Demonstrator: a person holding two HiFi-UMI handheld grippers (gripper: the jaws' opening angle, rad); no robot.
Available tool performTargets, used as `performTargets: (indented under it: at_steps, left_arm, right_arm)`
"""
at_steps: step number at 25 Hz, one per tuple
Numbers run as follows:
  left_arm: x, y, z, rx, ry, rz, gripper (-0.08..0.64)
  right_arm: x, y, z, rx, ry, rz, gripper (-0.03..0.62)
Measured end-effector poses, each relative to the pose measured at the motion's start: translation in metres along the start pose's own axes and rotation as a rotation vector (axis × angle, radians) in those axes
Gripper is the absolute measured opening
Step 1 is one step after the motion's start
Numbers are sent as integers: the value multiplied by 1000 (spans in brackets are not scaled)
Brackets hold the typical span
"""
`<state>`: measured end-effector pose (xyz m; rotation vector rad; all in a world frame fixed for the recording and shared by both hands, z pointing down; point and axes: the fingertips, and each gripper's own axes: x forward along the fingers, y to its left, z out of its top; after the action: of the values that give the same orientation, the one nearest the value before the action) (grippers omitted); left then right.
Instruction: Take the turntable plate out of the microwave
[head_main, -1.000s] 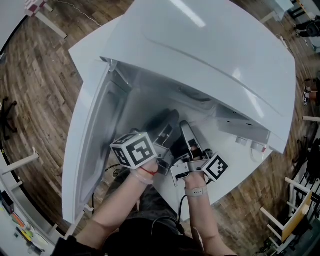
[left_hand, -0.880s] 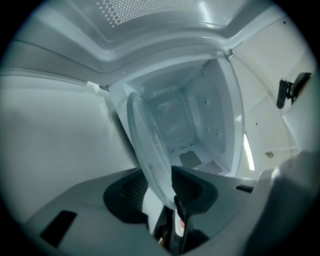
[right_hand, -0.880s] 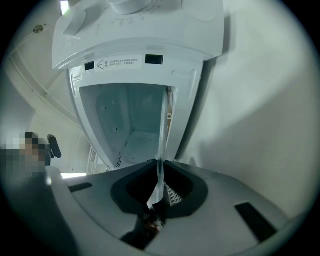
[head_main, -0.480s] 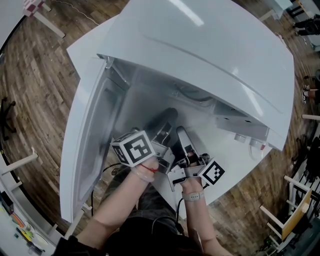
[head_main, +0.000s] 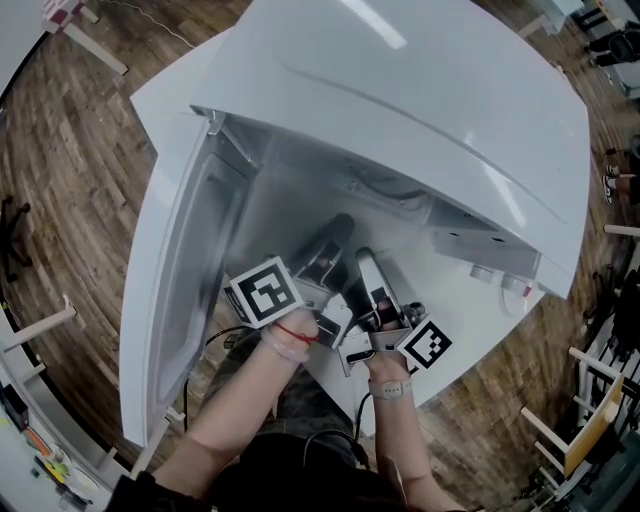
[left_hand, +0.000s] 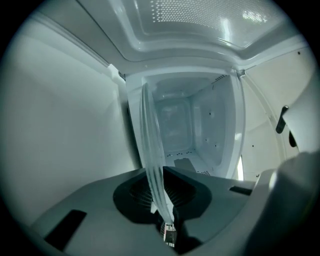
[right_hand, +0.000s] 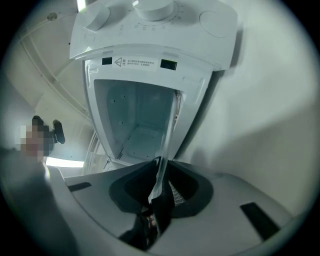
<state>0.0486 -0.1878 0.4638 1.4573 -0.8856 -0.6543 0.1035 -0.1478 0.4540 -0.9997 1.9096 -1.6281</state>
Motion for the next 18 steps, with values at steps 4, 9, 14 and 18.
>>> performTargets:
  at_steps: [4, 9, 14, 18]
  left_arm:
    - [-1, -1, 0, -4, 4, -6, 46]
    - [-6, -1, -3, 2, 7, -7, 46]
    - [-11, -1, -5, 5, 8, -13, 46]
    - [-13, -1, -4, 17, 7, -17, 46]
  right_arm:
    - [-1, -13, 26, 15, -75, -39, 106]
    - [7, -18, 58, 34, -143, -39, 107]
    - [17, -15, 63, 37, -148, -30, 100]
    - [18, -16, 64, 54, -166, -19, 61]
